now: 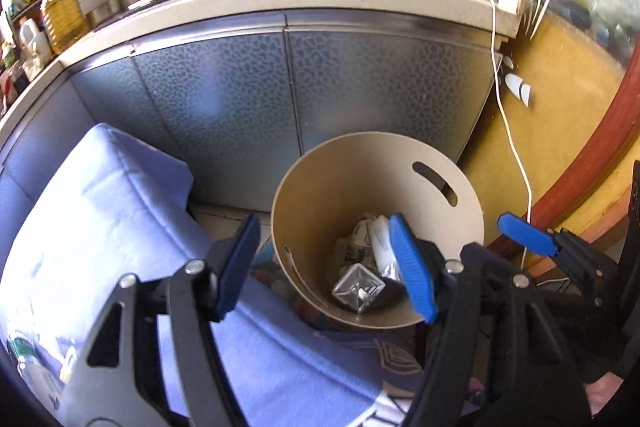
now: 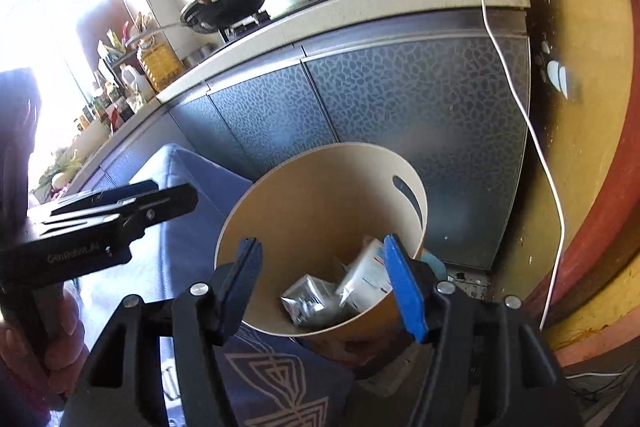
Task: Collect trash
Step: 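Carry carton and tissue pack to the beige bin and open both tools, then move both open tools back over the table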
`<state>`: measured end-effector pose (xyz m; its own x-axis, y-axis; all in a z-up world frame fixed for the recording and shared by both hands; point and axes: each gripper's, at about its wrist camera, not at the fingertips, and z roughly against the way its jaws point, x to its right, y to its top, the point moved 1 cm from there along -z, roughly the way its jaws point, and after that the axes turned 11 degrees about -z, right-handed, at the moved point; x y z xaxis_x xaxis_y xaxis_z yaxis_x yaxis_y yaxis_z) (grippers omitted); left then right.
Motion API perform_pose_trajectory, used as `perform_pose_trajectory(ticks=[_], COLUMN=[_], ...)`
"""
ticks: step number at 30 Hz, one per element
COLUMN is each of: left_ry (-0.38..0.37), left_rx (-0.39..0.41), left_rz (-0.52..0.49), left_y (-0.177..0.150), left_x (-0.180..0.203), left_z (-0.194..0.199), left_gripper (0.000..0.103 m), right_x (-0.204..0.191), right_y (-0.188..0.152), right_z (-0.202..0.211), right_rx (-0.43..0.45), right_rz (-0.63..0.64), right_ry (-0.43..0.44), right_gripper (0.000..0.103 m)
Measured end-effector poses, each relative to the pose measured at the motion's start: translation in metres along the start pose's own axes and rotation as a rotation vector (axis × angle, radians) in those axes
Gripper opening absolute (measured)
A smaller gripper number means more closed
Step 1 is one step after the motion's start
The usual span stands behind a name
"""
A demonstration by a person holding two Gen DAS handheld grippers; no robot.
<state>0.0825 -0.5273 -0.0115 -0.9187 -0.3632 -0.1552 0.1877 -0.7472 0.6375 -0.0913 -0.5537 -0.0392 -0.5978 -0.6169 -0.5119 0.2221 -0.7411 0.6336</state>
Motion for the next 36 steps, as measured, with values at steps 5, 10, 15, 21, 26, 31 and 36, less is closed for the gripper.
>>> perform_pose_trajectory(ticks=[5, 10, 15, 21, 26, 31, 36], left_ry=[0.000, 0.031, 0.112, 0.242, 0.329, 0.421, 0.493], left_rx=[0.046, 0.088, 0.110, 0.128, 0.120, 0.096, 0.044], left_rz=[0.051, 0.113, 0.167, 0.236, 0.357, 0.518, 0.636], left_y=[-0.022, -0.057, -0.107, -0.176, -0.246, -0.321, -0.384], left_x=[-0.015, -0.039, -0.062, -0.089, -0.123, -0.165, -0.204], left_z=[0.044, 0.096, 0.148, 0.208, 0.253, 0.292, 0.308], left_gripper=[0.065, 0.065, 0.065, 0.065, 0.065, 0.073, 0.075], right_x=[-0.019, -0.048, -0.095, -0.174, -0.236, -0.287, -0.323], right_y=[0.006, 0.003, -0.011, -0.048, -0.089, -0.137, -0.192], right_z=[0.021, 0.042, 0.052, 0.050, 0.044, 0.045, 0.046], right_rx=[0.041, 0.055, 0.010, -0.099, -0.211, -0.302, -0.402], right_rz=[-0.024, -0.019, 0.021, 0.166, 0.296, 0.408, 0.526], right_ry=[0.058, 0.139, 0.254, 0.391, 0.468, 0.523, 0.555], right_gripper=[0.063, 0.063, 0.063, 0.056, 0.048, 0.047, 0.047])
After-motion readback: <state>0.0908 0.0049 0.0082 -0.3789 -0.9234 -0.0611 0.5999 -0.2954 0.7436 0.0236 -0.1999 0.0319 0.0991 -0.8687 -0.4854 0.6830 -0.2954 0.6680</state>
